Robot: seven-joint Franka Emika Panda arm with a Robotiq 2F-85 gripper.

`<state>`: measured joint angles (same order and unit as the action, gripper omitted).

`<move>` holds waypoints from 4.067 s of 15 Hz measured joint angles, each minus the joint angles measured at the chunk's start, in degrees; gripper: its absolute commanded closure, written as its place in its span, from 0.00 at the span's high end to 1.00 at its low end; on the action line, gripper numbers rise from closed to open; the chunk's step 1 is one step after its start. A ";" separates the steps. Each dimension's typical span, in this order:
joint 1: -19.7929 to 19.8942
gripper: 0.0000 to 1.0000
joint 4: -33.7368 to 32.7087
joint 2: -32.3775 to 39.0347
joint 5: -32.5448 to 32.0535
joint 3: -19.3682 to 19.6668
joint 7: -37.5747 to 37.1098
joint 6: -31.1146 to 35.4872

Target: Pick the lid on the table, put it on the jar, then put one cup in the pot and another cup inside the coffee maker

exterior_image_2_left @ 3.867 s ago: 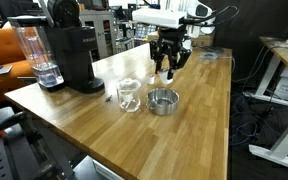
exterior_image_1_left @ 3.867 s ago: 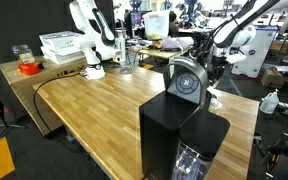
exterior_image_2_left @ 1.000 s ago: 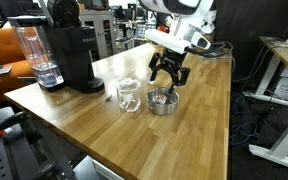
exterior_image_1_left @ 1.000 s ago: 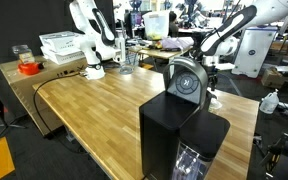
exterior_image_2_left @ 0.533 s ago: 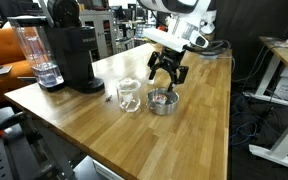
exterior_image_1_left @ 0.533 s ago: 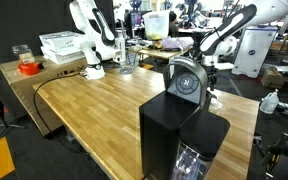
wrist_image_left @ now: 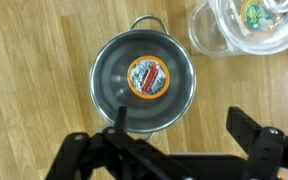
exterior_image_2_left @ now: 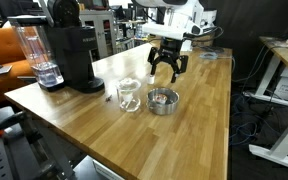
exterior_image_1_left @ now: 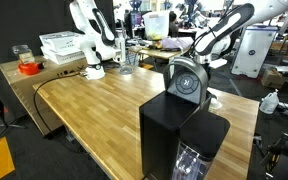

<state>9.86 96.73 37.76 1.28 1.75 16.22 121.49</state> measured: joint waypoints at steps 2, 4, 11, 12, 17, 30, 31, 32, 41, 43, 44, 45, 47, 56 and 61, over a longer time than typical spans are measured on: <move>-1.12 1.00 -1.20 0.05 -1.09 -0.03 -0.18 0.00; -1.79 1.00 -1.89 0.25 -1.17 -0.19 -0.16 0.00; -1.93 1.00 -4.66 2.22 0.75 -2.95 2.13 0.06; -1.93 1.00 -5.29 2.66 1.01 -3.38 2.80 0.06; -2.07 1.00 -8.98 5.83 1.13 -4.91 6.40 -0.32; -3.95 1.00 -16.66 11.15 -0.58 -6.68 10.56 -4.56; -3.95 1.00 -16.66 11.15 -0.58 -6.68 10.58 -4.58; -3.95 1.00 -16.66 11.15 -0.58 -6.68 10.58 -4.59; -4.07 1.00 -16.63 11.26 -0.63 -6.69 10.55 -4.50; -4.26 1.00 -16.63 11.41 -0.78 -6.69 10.55 -4.43; -4.41 1.00 -16.65 11.51 -0.90 -6.69 10.55 -4.42; -4.59 1.00 -16.72 11.64 -1.04 -6.69 10.55 -4.41; -5.06 1.00 -17.20 12.29 -1.31 -6.71 10.56 -4.37; -6.96 1.00 -23.23 17.60 -3.32 -6.78 11.19 -4.40; -7.75 1.00 -28.09 21.22 -3.41 -6.85 12.79 -4.87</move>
<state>2.11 68.64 58.98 -2.13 -5.11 29.02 116.63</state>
